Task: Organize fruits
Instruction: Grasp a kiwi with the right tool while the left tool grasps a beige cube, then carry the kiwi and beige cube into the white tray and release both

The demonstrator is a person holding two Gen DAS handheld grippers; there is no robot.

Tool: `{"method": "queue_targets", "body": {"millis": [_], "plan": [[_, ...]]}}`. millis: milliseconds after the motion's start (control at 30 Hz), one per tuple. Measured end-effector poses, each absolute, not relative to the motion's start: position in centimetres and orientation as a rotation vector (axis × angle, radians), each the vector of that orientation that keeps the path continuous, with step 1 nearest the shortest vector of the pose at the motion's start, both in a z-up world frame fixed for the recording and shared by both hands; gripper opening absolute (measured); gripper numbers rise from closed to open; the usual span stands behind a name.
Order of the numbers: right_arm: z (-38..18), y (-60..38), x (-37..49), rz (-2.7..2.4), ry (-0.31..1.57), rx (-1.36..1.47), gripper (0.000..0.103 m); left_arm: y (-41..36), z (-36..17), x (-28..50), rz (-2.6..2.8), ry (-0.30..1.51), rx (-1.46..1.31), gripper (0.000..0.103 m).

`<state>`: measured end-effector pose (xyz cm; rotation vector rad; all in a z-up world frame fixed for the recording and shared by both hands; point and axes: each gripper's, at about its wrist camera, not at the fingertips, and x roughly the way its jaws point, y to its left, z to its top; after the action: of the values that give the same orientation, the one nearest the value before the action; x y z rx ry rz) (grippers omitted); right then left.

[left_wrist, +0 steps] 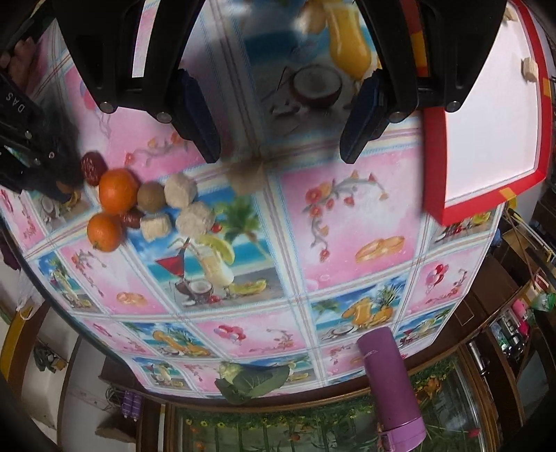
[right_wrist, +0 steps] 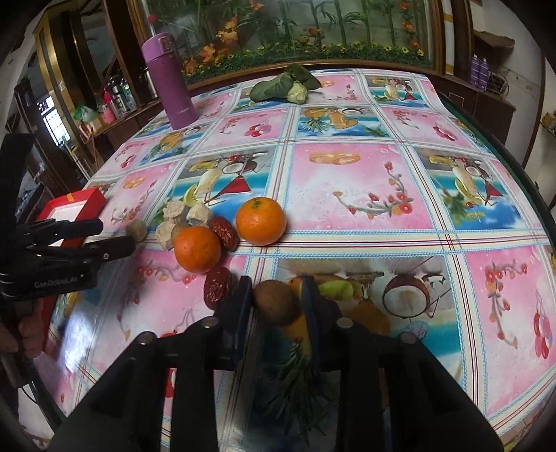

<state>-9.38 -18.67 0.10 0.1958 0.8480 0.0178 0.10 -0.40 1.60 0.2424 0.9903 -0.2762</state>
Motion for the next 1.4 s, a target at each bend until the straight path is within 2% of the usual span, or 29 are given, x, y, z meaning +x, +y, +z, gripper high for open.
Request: {"method": "queue_targets", "body": {"millis": [200,267,333,467,500,533,767,1100,1400], "plan": [[0.1,-19.1,-9.3,0.009,0.843,0.212,0.027,-1.0,0.8,1.5,-0.283,1.010,0.250,0.069],[0.2,-19.3,-9.4,0.000,0.839,0.221,0.027,-0.8,0.8,1.5,-0.303,1.007,0.229,0.061],[0.2,-19.7,-9.4,-0.004,0.833,0.236,0.027,-0.8,0.8,1.4,-0.337,1.011,0.210,0.048],[0.4,-20.3,-9.5,-0.021,0.822,0.261,0.027,-1.0,0.9,1.4,-0.374,1.007,0.187,0.037],[0.4,-20.5,-9.6,-0.024,0.818,0.266,0.027,-1.1,0.9,1.3,-0.381,1.002,0.186,0.028],[0.5,-20.7,-9.6,-0.029,0.813,0.272,0.027,-1.1,0.9,1.2,-0.385,1.000,0.185,0.024],[0.9,-21.1,-9.9,-0.058,0.777,0.278,0.027,-0.4,1.5,-0.2,-0.399,0.998,0.131,0.024],[1.3,-21.8,-10.2,-0.096,0.739,0.285,0.027,2.2,5.8,-5.3,-0.406,0.876,0.058,0.024],[2.0,-21.6,-10.9,-0.127,0.690,0.303,0.027,7.8,8.2,-7.8,-0.319,0.794,0.002,0.024]]}}
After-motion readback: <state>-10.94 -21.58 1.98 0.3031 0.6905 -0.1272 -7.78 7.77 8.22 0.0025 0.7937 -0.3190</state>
